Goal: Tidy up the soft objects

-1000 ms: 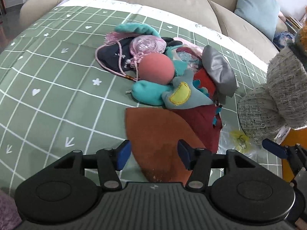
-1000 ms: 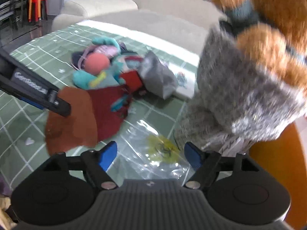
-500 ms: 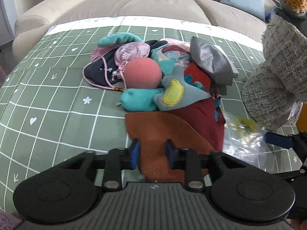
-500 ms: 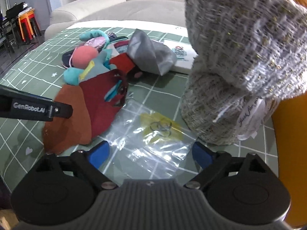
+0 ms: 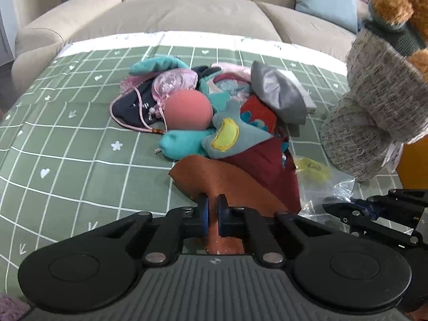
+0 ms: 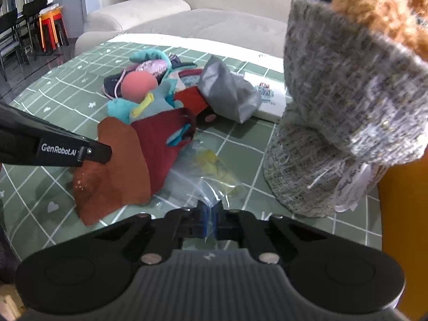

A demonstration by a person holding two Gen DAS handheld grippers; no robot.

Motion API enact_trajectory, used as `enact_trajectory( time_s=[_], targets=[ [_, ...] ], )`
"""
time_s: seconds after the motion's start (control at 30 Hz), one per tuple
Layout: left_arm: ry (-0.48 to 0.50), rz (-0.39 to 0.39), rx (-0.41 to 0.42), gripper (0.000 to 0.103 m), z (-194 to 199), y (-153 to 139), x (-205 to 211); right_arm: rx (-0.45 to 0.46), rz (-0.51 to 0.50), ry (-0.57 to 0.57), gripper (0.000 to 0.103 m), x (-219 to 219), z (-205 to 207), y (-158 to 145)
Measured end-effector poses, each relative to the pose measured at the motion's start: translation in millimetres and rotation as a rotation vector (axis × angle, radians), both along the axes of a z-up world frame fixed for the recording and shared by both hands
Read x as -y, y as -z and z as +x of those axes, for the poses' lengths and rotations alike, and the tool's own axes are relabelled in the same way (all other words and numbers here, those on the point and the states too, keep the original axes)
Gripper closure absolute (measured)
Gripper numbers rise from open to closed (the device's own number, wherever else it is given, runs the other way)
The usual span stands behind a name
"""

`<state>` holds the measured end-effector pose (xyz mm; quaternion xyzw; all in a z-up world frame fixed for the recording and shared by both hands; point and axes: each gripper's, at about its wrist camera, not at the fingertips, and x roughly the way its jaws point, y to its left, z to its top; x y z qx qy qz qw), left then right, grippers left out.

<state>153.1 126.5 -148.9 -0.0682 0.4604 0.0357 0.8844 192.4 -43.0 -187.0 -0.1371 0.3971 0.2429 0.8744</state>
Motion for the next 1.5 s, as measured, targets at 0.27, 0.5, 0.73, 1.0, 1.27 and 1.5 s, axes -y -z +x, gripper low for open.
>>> enact_trajectory(
  time_s=[0.27,0.5,0.73,1.0,1.27,1.5],
  targets=[
    [-0.009,0.038,0.099,0.097,-25.8,-37.1,4.7,0.038,-0.011,0.001,0.103,8.6,-23.3,-25.4],
    [-0.014,0.034,0.144,0.097,-52.6,-67.0,10.3,0.060,0.015,-0.001,0.103,24.7,-45.8,-57.6],
    [0.006,0.039,0.188,0.097,-80.9,-90.2,23.4,0.098,0.036,0.002,0.103,37.5,-71.2,-91.0],
    [0.062,0.046,0.250,0.097,-103.0,-116.8,47.5,0.157,0.040,0.045,0.103,67.5,-100.8,-118.9],
    [0.172,0.017,0.309,0.097,-109.6,-150.4,82.9,0.197,0.044,0.117,0.103,105.4,-118.4,-140.1],
    [0.310,0.004,0.337,0.097,-102.0,-169.3,132.0,0.218,0.032,0.198,0.103,144.9,-126.6,-155.2]
  ],
)
